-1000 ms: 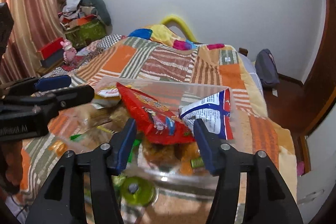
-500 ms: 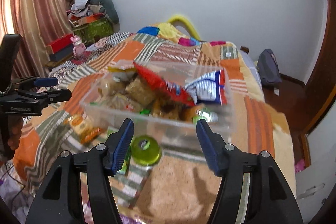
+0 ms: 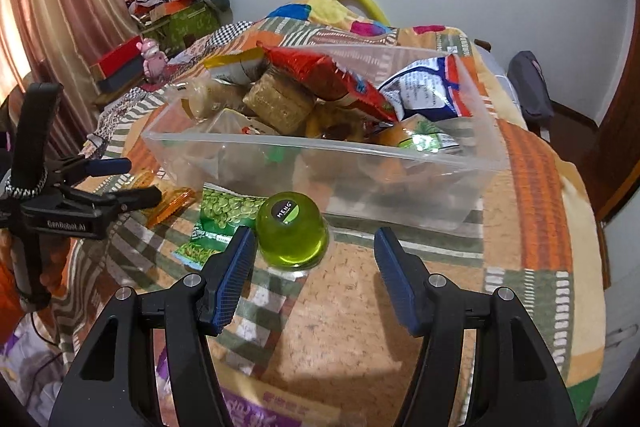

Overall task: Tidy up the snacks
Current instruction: 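Grasp the orange-label rice cake pack with the left tool while the right tool grasps the green jelly cup, then carry the rice cake pack and jelly cup into the box and open both tools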

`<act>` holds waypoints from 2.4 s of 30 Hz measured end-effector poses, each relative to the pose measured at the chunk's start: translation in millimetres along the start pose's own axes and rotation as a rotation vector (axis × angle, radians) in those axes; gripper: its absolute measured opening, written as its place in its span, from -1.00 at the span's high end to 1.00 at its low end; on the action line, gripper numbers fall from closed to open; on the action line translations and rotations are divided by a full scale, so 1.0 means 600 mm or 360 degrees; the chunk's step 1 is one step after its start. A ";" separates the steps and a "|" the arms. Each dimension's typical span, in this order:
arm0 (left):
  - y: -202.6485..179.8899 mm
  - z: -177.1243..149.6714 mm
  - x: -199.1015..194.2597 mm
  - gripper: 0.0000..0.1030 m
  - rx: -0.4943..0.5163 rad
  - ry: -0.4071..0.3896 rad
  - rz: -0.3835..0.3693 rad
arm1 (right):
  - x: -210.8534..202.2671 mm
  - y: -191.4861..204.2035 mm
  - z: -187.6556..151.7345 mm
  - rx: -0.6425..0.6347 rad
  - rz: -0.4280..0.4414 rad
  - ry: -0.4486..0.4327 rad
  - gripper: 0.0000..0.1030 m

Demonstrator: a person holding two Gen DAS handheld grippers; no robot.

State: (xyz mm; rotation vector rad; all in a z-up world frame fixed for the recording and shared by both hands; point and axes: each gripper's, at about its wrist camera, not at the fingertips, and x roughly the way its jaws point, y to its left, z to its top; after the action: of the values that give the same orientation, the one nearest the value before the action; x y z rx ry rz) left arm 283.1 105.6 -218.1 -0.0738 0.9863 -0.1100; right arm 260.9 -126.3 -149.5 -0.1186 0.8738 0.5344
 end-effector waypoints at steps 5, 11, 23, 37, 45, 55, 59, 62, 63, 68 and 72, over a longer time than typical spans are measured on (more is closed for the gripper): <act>0.003 0.000 0.036 -1.00 -0.0003 0.0064 -0.0048 | 0.030 0.007 0.008 0.0000 0.0049 0.0061 -0.14; 0.006 0.000 0.050 -1.00 -0.0024 0.0051 -0.0069 | 0.055 0.013 0.008 -0.0009 0.0100 0.0133 0.15; -0.003 -0.018 -0.011 -0.52 -0.0022 -0.0044 -0.0081 | 0.026 -0.001 -0.004 0.0050 0.0119 0.0069 0.17; -0.065 0.031 -0.139 -0.52 0.0028 -0.0299 -0.0193 | -0.062 -0.018 0.012 0.0084 0.0042 -0.0147 0.17; -0.116 0.087 -0.140 -0.52 0.0054 -0.0342 -0.0287 | -0.082 -0.034 0.044 0.0101 -0.0047 -0.0268 0.17; -0.170 0.156 -0.056 -0.52 0.0112 -0.0200 -0.0314 | -0.037 -0.060 0.073 0.0135 -0.0032 -0.0226 0.17; -0.172 0.174 -0.023 -0.52 0.0100 -0.0186 -0.0269 | -0.017 -0.065 0.081 0.0124 -0.0033 -0.0208 0.20; -0.173 0.185 -0.009 -0.52 0.0096 -0.0187 -0.0258 | -0.009 -0.066 0.090 0.0122 -0.0018 -0.0209 0.59; -0.174 0.188 -0.006 -0.52 0.0100 -0.0190 -0.0240 | -0.008 -0.066 0.092 0.0127 -0.0007 -0.0202 0.59; -0.169 0.187 0.007 -0.61 0.0092 -0.0176 -0.0209 | -0.002 -0.071 0.092 0.0157 0.0005 -0.0187 0.59; -0.174 0.176 -0.006 -0.78 0.0143 -0.0203 -0.0166 | -0.013 -0.068 0.081 0.0145 -0.0014 -0.0186 0.54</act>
State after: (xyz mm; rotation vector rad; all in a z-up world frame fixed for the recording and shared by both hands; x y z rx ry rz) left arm 363.4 3.7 -145.5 -0.0489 0.8491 -0.2421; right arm 310.8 -149.3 -116.8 -0.0082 0.7817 0.4877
